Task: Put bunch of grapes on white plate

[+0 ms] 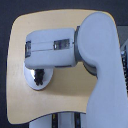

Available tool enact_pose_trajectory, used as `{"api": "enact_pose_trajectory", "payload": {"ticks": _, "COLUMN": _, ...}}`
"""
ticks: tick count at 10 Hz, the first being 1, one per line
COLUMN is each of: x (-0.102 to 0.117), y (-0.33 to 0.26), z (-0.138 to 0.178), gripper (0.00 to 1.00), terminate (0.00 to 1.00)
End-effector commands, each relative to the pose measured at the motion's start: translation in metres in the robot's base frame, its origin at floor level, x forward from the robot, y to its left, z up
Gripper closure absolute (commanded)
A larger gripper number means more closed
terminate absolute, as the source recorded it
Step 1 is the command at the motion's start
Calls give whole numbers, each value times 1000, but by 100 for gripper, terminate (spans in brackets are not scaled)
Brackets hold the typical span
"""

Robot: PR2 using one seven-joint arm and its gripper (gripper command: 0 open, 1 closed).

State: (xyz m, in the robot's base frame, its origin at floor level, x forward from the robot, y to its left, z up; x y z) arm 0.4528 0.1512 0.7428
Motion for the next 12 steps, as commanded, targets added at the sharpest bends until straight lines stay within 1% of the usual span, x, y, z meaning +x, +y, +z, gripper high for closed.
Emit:
{"api": "enact_pose_trajectory", "payload": {"ticks": 1, "x": 1, "y": 2, "z": -3, "gripper": 100, "terminate": 0}}
{"api": "enact_pose_trajectory", "payload": {"ticks": 5, "x": 3, "y": 3, "z": -1, "gripper": 100, "terminate": 0}}
{"api": "enact_pose_trajectory", "payload": {"ticks": 9, "x": 10, "y": -4, "z": 16, "gripper": 100, "terminate": 0}}
{"api": "enact_pose_trajectory", "payload": {"ticks": 10, "x": 12, "y": -6, "z": 25, "gripper": 0, "terminate": 0}}
{"api": "enact_pose_trajectory", "payload": {"ticks": 11, "x": 13, "y": -6, "z": 38, "gripper": 0, "terminate": 0}}
{"api": "enact_pose_trajectory", "payload": {"ticks": 12, "x": 13, "y": -1, "z": 58, "gripper": 0, "terminate": 0}}
